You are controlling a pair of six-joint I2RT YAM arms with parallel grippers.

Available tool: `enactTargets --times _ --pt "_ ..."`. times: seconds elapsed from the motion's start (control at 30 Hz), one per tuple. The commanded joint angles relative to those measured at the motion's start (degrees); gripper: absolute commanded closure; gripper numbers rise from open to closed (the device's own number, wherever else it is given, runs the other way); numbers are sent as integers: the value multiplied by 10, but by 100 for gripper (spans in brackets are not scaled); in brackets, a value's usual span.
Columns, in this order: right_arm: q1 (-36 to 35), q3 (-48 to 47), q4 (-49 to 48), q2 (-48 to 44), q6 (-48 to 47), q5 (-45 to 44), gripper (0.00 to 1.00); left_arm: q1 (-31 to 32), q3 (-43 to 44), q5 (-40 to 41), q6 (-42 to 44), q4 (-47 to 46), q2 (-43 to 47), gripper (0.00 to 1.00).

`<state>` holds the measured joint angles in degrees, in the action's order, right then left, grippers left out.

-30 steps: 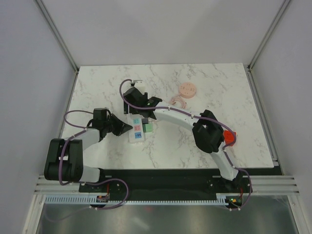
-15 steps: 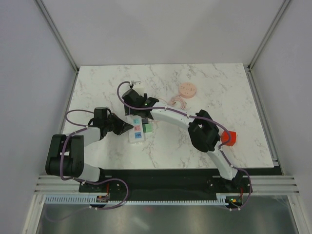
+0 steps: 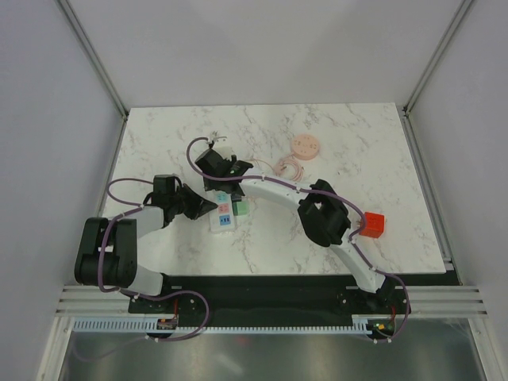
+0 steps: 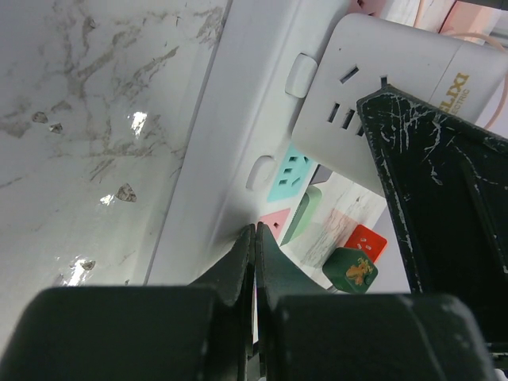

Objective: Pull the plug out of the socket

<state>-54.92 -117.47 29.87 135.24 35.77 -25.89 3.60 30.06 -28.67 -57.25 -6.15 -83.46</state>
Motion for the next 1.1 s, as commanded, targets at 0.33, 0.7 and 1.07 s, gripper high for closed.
enactTargets --times 0.33,0.7,1.07 --pt "-20 -19 -12 -24 -5 -78 100 -2 3 36 1 11 15 98" --pt "-22 7 -22 -50 17 -51 100 8 47 53 -8 15 -36 98" --pt "-22 8 -30 -90 27 -23 100 25 2 107 -22 21 -27 98"
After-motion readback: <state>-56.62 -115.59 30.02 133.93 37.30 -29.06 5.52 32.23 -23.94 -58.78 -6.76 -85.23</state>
